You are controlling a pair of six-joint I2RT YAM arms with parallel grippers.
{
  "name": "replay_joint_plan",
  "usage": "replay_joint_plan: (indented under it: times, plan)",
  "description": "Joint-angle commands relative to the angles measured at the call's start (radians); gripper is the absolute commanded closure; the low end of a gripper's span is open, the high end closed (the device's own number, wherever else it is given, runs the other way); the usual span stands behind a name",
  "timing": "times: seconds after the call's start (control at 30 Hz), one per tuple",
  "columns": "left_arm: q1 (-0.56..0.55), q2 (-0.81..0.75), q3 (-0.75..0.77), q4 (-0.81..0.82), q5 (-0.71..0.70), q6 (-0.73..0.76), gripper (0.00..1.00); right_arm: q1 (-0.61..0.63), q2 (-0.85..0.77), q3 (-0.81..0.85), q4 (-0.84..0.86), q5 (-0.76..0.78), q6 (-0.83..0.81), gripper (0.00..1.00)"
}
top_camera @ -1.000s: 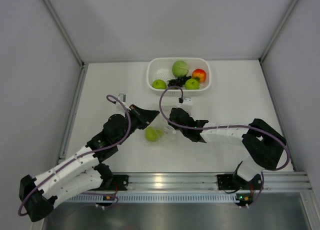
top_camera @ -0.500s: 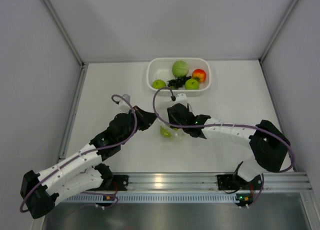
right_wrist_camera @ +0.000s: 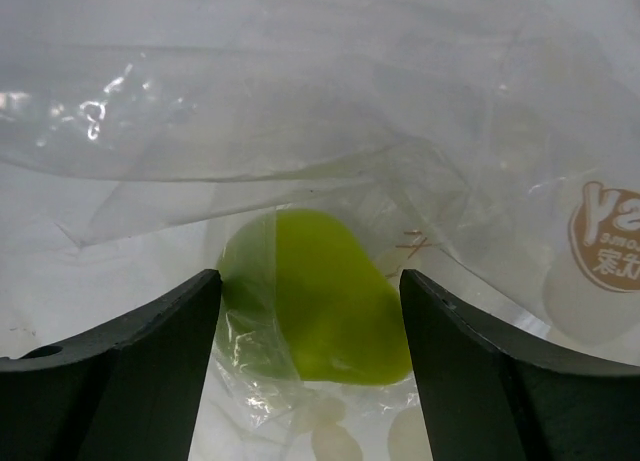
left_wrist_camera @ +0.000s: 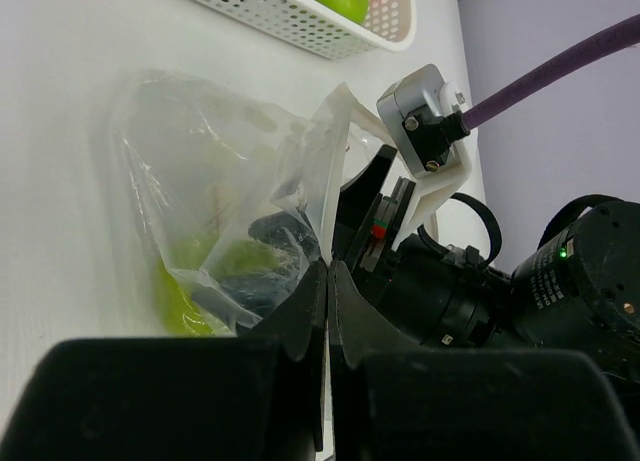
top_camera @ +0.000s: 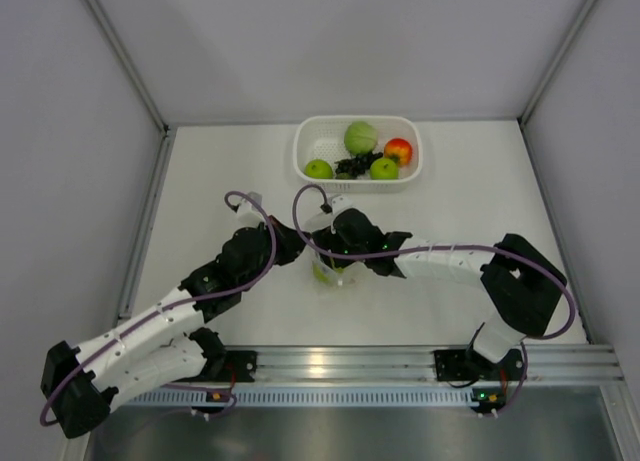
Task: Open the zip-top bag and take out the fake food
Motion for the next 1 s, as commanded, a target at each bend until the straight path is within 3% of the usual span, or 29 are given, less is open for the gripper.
replay_joint_plan:
  times: [0.0,0.07,0.2,0.67,0.8,0.87,0.97]
  plan:
    - [0.001,-0.013,0.015,0.002,-0.033,0.022,1.0,-0.001,0.013,-0.011,-0.04,-0.049,-0.036,0.27]
    - [0.001,-0.006,0.018,0.0,-0.034,0.022,1.0,-0.001,0.011,-0.022,-0.054,-0.063,-0.035,0.2]
    - [0.001,0.009,0.028,0.002,-0.028,0.028,1.0,0.005,0.004,-0.042,-0.074,-0.046,-0.024,0.16]
    - [0.003,0.017,0.031,-0.006,-0.039,0.045,1.0,0.013,0.122,-0.019,-0.109,0.04,-0.003,0.13]
    - [0.003,0.018,0.031,-0.007,-0.043,0.045,1.0,0.016,0.093,-0.028,-0.098,0.051,0.008,0.22]
    - [0.003,0.021,0.031,-0.007,-0.043,0.047,1.0,0.017,0.067,-0.033,-0.099,0.072,0.01,0.34]
    - [0.003,0.021,0.031,-0.007,-0.045,0.045,1.0,0.022,0.018,-0.045,-0.094,0.086,0.017,0.37]
